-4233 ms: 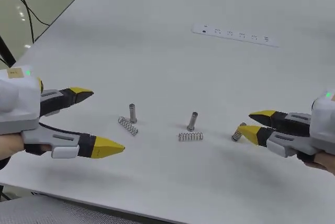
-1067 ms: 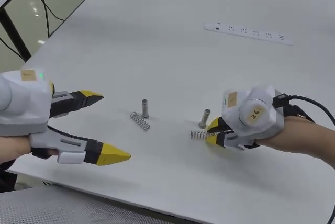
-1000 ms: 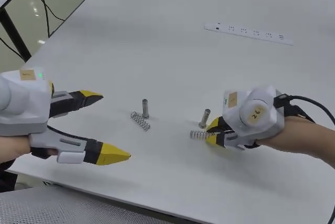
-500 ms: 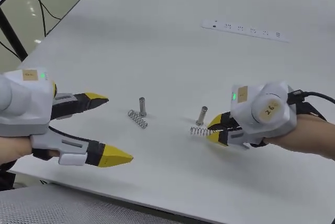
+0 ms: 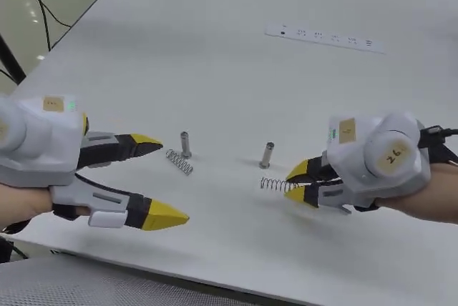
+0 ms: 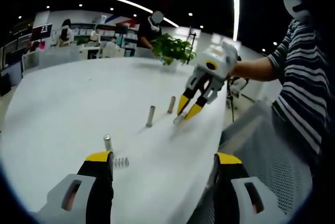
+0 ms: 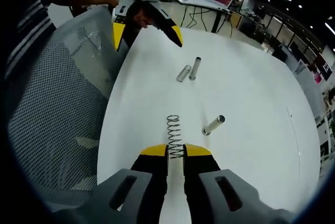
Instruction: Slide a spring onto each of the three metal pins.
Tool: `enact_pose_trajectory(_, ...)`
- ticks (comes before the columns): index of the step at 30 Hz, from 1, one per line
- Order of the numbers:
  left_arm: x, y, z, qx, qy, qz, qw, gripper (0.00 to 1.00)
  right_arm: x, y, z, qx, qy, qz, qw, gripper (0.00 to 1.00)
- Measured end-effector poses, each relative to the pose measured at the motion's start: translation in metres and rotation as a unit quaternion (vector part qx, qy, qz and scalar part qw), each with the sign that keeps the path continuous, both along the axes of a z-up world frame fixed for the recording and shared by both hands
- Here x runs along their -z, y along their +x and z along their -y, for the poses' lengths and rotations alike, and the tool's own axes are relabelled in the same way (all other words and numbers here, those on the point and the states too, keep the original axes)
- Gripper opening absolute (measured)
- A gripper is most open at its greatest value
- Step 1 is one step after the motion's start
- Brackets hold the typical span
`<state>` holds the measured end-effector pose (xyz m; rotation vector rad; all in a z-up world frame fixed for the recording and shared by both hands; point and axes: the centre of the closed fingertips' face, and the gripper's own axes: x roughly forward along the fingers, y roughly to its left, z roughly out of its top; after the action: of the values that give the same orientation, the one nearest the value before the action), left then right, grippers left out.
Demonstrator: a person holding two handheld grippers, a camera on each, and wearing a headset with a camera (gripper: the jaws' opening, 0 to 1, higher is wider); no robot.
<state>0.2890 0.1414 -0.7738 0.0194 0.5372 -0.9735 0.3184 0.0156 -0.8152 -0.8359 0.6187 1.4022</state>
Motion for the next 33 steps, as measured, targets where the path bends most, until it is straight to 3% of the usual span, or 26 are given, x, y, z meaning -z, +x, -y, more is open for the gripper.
enact_pose_trajectory(3, 0.0, -0.001, 0.01, 0.017, 0.003, 0.003, 0.9999, 0.73, 0.003, -0.004, 0.004, 0.003, -0.007, -0.004, 1.0, 0.08)
enact_pose_trajectory(7, 0.002, -0.006, 0.028, 0.056, 0.001, -0.007, 0.9984, 0.67, 0.002, -0.01, 0.003, 0.016, 0.003, -0.01, 0.9998, 0.08)
enact_pose_trajectory(12, 0.003, 0.003, 0.045, 0.071, 0.0, -0.001, 0.9974, 0.61, -0.001, -0.017, 0.001, 0.013, 0.003, -0.008, 0.9999, 0.08)
enact_pose_trajectory(19, 0.01, 0.005, 0.079, 0.119, 0.014, 0.004, 0.9928, 0.5, -0.009, -0.019, -0.001, 0.011, 0.008, -0.007, 0.9999, 0.08)
enact_pose_trajectory(21, 0.012, 0.007, 0.085, 0.12, 0.017, 0.005, 0.9926, 0.49, -0.01, -0.02, -0.002, 0.009, 0.008, -0.009, 0.9999, 0.08)
enact_pose_trajectory(26, 0.018, 0.003, 0.098, 0.154, 0.029, 0.006, 0.9876, 0.4, -0.015, -0.021, -0.005, 0.009, 0.013, -0.01, 0.9998, 0.07)
enact_pose_trajectory(29, 0.016, 0.009, 0.103, 0.151, 0.029, 0.018, 0.9879, 0.39, -0.014, -0.023, -0.006, 0.005, 0.01, -0.011, 0.9999, 0.07)
enact_pose_trajectory(33, 0.012, 0.012, 0.109, 0.151, 0.017, 0.027, 0.988, 0.26, -0.016, -0.023, -0.008, 0.002, 0.012, -0.01, 0.9999, 0.07)
